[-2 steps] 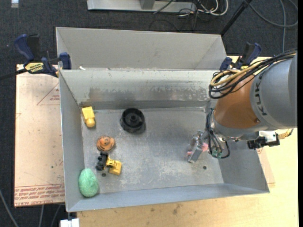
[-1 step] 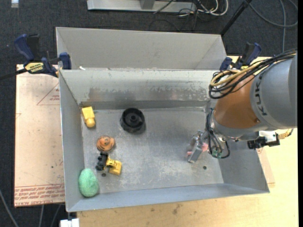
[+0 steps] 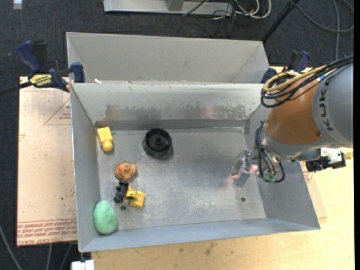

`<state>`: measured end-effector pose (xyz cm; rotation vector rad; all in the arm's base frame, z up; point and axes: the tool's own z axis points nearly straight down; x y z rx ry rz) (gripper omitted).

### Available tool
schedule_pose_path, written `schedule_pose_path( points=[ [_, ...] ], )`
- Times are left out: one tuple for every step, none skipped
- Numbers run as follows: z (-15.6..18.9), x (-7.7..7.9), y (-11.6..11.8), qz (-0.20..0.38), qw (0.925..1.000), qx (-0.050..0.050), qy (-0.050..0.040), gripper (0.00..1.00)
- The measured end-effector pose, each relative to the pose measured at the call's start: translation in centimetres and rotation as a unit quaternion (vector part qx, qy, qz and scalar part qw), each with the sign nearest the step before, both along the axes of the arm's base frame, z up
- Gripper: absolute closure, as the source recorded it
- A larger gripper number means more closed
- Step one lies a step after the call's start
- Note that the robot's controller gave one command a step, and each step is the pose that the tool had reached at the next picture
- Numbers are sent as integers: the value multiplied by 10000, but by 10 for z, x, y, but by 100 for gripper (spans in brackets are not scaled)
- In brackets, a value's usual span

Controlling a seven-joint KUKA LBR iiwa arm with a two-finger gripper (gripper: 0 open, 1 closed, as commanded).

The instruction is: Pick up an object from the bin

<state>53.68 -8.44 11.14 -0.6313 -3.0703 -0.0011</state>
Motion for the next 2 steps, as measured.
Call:
schedule_pose_path(
  points=[
    [60, 19, 0, -263, 9996, -12, -59, 100],
    [100, 13, 7, -233, 9997, -6, -4, 100]
  ],
)
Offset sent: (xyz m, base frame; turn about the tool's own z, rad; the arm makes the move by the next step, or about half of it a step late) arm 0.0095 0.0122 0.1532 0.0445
